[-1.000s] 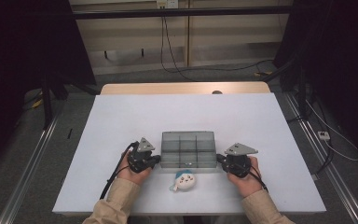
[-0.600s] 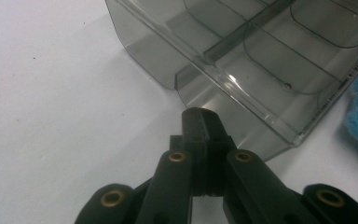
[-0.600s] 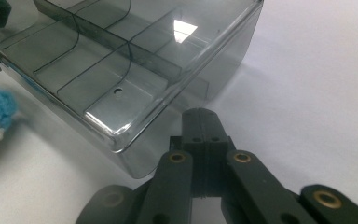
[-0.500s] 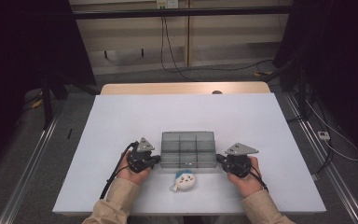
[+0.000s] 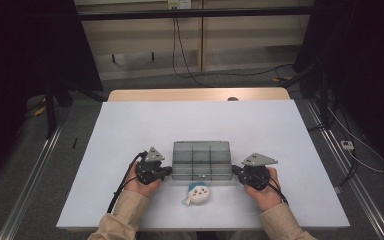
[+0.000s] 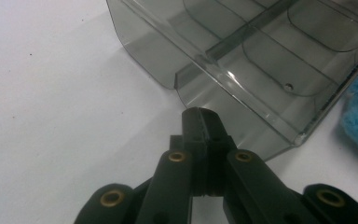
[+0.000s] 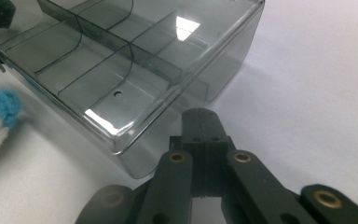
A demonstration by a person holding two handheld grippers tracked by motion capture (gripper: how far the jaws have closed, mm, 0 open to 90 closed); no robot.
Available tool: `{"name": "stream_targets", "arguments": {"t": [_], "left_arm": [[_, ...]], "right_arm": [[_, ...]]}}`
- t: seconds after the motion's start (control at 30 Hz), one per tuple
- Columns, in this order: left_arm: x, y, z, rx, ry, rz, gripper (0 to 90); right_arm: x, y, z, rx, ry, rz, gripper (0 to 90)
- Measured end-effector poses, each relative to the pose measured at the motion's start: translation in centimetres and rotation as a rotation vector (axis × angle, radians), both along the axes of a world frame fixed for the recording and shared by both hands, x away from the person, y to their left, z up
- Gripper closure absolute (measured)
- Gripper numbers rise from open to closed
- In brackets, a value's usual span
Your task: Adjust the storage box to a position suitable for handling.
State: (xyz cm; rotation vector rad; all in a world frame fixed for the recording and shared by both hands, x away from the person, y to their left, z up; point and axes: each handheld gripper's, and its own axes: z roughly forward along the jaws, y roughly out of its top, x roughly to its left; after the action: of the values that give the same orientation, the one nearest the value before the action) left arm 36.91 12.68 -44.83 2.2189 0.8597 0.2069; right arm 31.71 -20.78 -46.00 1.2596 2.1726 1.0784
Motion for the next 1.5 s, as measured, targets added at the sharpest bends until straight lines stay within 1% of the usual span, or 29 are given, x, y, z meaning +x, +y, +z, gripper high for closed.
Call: {"name": "stream_targets", "arguments": {"t": [0.03, 0.07, 0.13, 0.17, 0.23, 0.27, 0.37, 0.4, 0.43, 0.47, 0.5, 0.53, 0.57, 0.63, 0.67, 0.7, 0.73, 0.8, 0.83, 0.87, 0.93, 0.97, 1.07, 1.1, 1.13, 1.23, 1.37, 1.4, 1.5], "left_arm": [[0.0, 0.0, 0.0, -0.016, 0.004, 0.005, 89.9], [0.1, 0.2, 0.0, 0.0, -0.004, 0.005, 88.2], [0.2, 0.4, 0.2, -0.012, 0.013, 0.012, 81.9], [0.1, 0.5, 0.4, -0.008, 0.005, 0.012, 79.4], [0.2, 0.7, 0.7, -0.003, 0.006, 0.017, 76.0], [0.2, 0.8, 0.8, -0.018, 0.012, 0.033, 73.5], [0.4, 1.3, 1.1, -0.043, 0.028, 0.055, 66.5], [0.4, 1.5, 1.2, -0.054, 0.032, 0.07, 61.9], [0.5, 1.8, 1.3, -0.057, 0.037, 0.072, 57.1], [0.5, 1.9, 1.4, -0.062, 0.034, 0.073, 55.8], [0.5, 2.0, 1.6, -0.065, 0.033, 0.08, 53.7], [0.5, 2.1, 1.7, -0.062, 0.029, 0.087, 50.0], [0.5, 2.1, 1.8, -0.072, 0.026, 0.1, 44.6], [0.6, 2.1, 2.1, -0.081, 0.026, 0.103, 38.5], [0.6, 2.1, 2.2, -0.084, 0.019, 0.108, 35.9], [0.6, 2.1, 2.3, -0.074, 0.012, 0.111, 32.6], [0.6, 2.0, 2.3, -0.071, 0.007, 0.115, 30.1], [0.6, 2.1, 2.4, -0.074, 0.012, 0.117, 27.2], [0.6, 2.1, 2.5, -0.067, 0.002, 0.115, 26.1], [0.6, 2.1, 2.5, -0.067, -0.006, 0.116, 24.1], [0.7, 2.1, 2.7, -0.069, -0.005, 0.119, 21.7], [0.7, 2.0, 2.7, -0.076, -0.005, 0.125, 20.1], [0.7, 2.0, 2.7, -0.078, -0.006, 0.125, 18.6], [0.6, 2.0, 2.7, -0.078, -0.007, 0.126, 18.0], [0.6, 2.0, 2.7, -0.078, -0.007, 0.125, 17.3], [0.7, 2.0, 2.8, -0.076, -0.009, 0.119, 16.0], [0.7, 2.1, 2.8, -0.079, -0.009, 0.128, 15.2], [0.7, 2.1, 2.8, -0.076, -0.008, 0.129, 15.2], [0.8, 2.2, 2.8, -0.082, -0.007, 0.134, 15.0]], "right_arm": [[0.1, -0.1, 0.0, 0.001, -0.001, 0.005, 90.0], [0.1, -0.2, 0.0, 0.012, 0.0, 0.005, 90.0], [0.2, -0.5, 0.2, 0.049, -0.017, -0.004, 90.0], [0.2, -0.6, 0.5, 0.054, -0.03, -0.003, 90.0], [0.1, -0.8, 1.0, 0.072, -0.049, -0.014, 90.0], [0.1, -0.9, 1.3, 0.092, -0.052, -0.016, 89.4], [-0.2, -0.8, 2.1, 0.113, -0.077, 0.008, 83.6], [-0.2, -0.7, 2.4, 0.113, -0.085, 0.014, 81.5], [-0.3, -0.6, 2.7, 0.118, -0.095, 0.01, 77.8], [-0.4, -0.6, 2.9, 0.128, -0.101, 0.017, 75.5], [-0.4, -0.5, 3.2, 0.135, -0.109, 0.038, 73.1], [-0.5, -0.5, 3.5, 0.135, -0.112, 0.046, 67.9], [-0.5, -0.4, 3.7, 0.14, -0.108, 0.048, 60.9], [-0.6, -0.4, 4.1, 0.153, -0.102, 0.062, 56.1], [-0.7, -0.3, 4.2, 0.156, -0.099, 0.07, 51.6], [-0.7, -0.2, 4.4, 0.157, -0.091, 0.075, 48.0], [-0.8, -0.1, 4.4, 0.161, -0.087, 0.076, 47.2], [-0.8, 0.2, 4.6, 0.17, -0.082, 0.097, 44.8], [-0.8, 0.3, 4.6, 0.171, -0.08, 0.102, 44.6], [-0.9, 0.5, 4.7, 0.179, -0.074, 0.111, 45.3], [-0.9, 0.9, 4.7, 0.195, -0.062, 0.141, 47.8], [-0.9, 1.1, 4.7, 0.199, -0.057, 0.148, 50.7], [-1.1, 1.8, 4.5, 0.201, -0.047, 0.188, 63.6], [-1.1, 1.9, 4.5, 0.203, -0.042, 0.202, 69.7], [-1.1, 2.0, 4.4, 0.206, -0.039, 0.223, 73.3], [-1.1, 2.2, 4.2, 0.206, -0.028, 0.251, 82.8], [-1.2, 2.5, 3.9, 0.205, -0.008, 0.282, 89.7], [-1.2, 2.6, 3.8, 0.205, -0.004, 0.29, 90.0], [-1.3, 2.8, 3.4, 0.179, 0.013, 0.311, 90.0]]}}
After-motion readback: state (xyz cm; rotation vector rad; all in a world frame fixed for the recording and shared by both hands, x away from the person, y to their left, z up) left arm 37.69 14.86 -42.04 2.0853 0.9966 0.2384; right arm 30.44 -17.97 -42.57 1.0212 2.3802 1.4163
